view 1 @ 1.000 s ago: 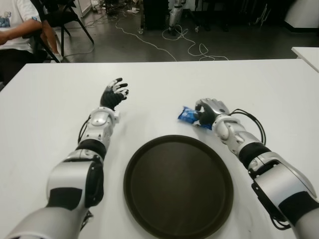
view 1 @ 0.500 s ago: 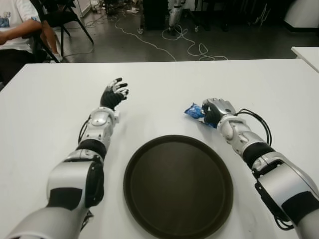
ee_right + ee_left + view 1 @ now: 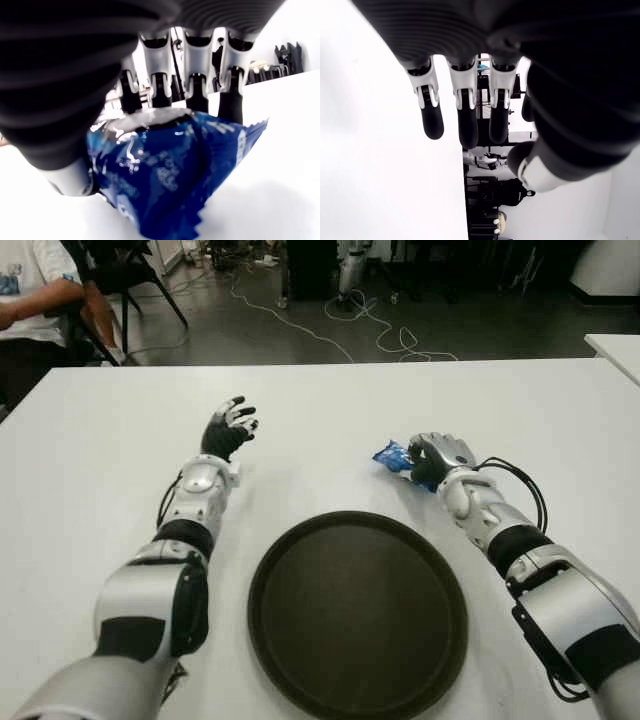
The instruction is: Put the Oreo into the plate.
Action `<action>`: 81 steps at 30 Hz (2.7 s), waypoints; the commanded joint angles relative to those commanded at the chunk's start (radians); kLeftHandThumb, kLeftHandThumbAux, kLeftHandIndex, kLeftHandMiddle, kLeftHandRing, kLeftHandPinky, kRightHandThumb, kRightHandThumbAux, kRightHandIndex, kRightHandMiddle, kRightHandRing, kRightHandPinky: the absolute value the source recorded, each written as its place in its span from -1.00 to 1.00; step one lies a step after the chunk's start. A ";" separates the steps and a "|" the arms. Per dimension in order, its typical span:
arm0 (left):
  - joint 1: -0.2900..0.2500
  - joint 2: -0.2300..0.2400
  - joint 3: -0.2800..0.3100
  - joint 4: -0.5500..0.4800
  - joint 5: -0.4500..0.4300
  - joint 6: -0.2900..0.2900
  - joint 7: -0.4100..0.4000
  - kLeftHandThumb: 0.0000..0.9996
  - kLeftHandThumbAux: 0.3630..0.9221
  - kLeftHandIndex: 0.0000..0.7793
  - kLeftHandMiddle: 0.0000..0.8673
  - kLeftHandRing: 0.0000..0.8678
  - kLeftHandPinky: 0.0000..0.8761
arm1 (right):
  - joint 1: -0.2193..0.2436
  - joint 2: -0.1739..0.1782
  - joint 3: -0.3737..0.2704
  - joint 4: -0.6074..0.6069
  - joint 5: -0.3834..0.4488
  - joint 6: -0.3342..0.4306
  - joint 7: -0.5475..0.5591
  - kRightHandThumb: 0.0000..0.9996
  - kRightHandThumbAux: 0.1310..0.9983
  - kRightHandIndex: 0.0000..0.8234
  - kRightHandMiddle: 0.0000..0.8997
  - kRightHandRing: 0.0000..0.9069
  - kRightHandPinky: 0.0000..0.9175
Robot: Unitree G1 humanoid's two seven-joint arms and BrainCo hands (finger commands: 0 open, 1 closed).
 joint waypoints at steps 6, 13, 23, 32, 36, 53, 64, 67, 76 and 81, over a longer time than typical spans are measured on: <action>0.001 -0.001 -0.002 -0.001 0.001 0.000 0.002 -0.66 0.51 -0.66 -0.52 -0.54 -0.54 | 0.000 -0.005 -0.004 -0.009 -0.003 0.004 0.009 0.38 0.38 0.04 0.49 0.48 0.46; 0.001 -0.002 0.001 -0.001 -0.001 0.000 -0.002 -0.65 0.55 -0.66 -0.52 -0.56 -0.54 | 0.002 -0.009 -0.005 -0.017 -0.006 0.000 0.009 0.38 0.38 0.04 0.52 0.51 0.47; 0.001 -0.004 0.004 -0.002 -0.004 -0.002 -0.004 -0.65 0.56 -0.66 -0.53 -0.54 -0.52 | 0.001 -0.017 -0.012 -0.021 -0.001 -0.005 0.007 0.37 0.39 0.04 0.54 0.52 0.48; 0.003 -0.003 0.002 -0.002 0.000 -0.004 -0.001 -0.67 0.52 -0.65 -0.51 -0.53 -0.53 | -0.006 -0.033 -0.031 -0.058 0.008 -0.004 0.001 0.37 0.39 0.04 0.53 0.52 0.49; 0.004 -0.001 0.000 -0.001 0.003 -0.005 0.000 -0.68 0.54 -0.65 -0.52 -0.55 -0.56 | 0.018 -0.061 -0.055 -0.180 0.021 -0.001 0.019 0.38 0.39 0.04 0.55 0.53 0.49; 0.001 0.002 0.003 -0.001 -0.002 0.002 -0.012 -0.63 0.46 -0.67 -0.53 -0.53 -0.51 | 0.283 -0.148 -0.175 -0.876 0.007 0.036 0.052 0.38 0.39 0.05 0.65 0.64 0.59; 0.003 0.004 0.001 -0.003 0.000 -0.003 -0.014 -0.61 0.48 -0.67 -0.51 -0.53 -0.52 | 0.370 -0.155 -0.237 -1.129 0.010 0.012 0.077 0.38 0.38 0.05 0.69 0.67 0.62; 0.004 0.004 0.001 -0.003 0.000 -0.003 -0.013 -0.61 0.49 -0.67 -0.51 -0.54 -0.52 | 0.381 -0.153 -0.244 -1.154 0.008 0.007 0.085 0.38 0.38 0.05 0.69 0.68 0.63; 0.003 0.007 0.000 -0.001 0.003 0.000 -0.010 -0.64 0.47 -0.65 -0.50 -0.52 -0.51 | 0.429 -0.138 -0.201 -1.168 0.011 -0.137 0.079 0.38 0.38 0.05 0.73 0.72 0.71; 0.003 0.007 0.000 -0.001 0.002 0.001 -0.010 -0.63 0.49 -0.64 -0.50 -0.52 -0.50 | 0.450 -0.157 -0.162 -1.188 0.048 -0.209 0.181 0.38 0.38 0.05 0.73 0.72 0.69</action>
